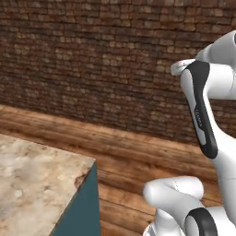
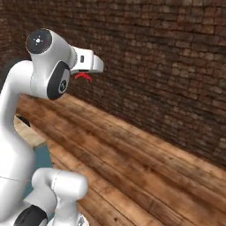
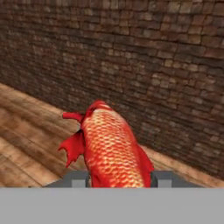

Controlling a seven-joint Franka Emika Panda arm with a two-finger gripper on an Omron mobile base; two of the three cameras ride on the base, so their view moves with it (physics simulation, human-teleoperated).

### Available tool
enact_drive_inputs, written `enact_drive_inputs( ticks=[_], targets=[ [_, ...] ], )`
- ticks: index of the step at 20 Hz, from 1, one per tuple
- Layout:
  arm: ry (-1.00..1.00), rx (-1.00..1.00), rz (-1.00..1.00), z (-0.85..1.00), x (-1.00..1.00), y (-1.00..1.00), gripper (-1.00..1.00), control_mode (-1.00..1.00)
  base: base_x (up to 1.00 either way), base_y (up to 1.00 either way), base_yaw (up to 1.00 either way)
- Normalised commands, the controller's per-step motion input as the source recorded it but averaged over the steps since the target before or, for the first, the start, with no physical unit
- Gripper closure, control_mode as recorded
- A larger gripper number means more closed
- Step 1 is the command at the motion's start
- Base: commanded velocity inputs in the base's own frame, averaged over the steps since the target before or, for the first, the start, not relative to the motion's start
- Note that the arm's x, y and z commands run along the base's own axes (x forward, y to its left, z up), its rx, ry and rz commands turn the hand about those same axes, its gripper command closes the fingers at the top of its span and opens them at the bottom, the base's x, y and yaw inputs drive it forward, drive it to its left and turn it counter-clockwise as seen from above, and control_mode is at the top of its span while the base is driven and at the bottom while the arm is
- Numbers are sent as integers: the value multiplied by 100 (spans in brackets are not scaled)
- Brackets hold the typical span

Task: Open the fridge, remove the mango, avocado, and fish, and place them on any counter.

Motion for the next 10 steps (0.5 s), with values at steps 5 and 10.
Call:
enact_drive_inputs(
  ticks=[5,10],
  targets=[
    [0,0,0,0,0,0,100,100,-27,0,100],
    [0,0,0,0,0,0,100,100,-37,0,100]
  ],
)
